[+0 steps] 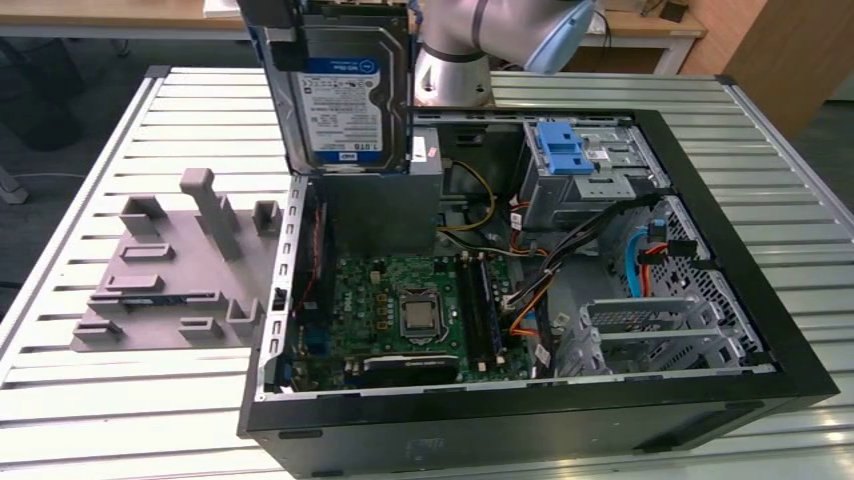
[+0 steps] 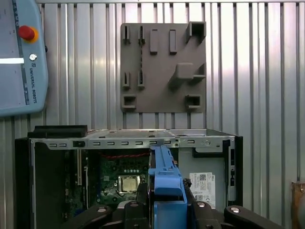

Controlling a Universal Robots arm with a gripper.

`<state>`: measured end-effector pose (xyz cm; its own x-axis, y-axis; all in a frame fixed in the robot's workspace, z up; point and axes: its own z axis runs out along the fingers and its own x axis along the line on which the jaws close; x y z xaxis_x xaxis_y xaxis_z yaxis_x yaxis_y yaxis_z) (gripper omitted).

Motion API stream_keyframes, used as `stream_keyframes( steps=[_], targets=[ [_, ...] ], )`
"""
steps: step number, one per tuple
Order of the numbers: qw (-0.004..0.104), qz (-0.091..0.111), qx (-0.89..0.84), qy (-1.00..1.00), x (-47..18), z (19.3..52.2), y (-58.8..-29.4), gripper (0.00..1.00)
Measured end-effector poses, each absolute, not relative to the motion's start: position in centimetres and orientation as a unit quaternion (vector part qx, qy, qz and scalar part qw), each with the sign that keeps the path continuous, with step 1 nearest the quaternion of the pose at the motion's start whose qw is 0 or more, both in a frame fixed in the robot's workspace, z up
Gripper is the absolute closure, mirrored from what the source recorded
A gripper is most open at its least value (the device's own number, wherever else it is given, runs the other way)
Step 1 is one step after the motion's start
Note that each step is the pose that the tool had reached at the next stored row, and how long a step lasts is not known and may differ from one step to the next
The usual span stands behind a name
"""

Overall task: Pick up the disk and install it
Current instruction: 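Pick up the disk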

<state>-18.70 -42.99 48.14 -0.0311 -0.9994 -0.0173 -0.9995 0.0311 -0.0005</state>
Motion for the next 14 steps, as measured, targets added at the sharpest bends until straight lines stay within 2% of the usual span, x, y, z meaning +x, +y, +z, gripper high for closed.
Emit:
stream_keyframes(
  steps=[14],
  targets=[
    [0.006,0.006,-0.696,0.718,-12.6,48.1,-43.1,0.63]
  ],
)
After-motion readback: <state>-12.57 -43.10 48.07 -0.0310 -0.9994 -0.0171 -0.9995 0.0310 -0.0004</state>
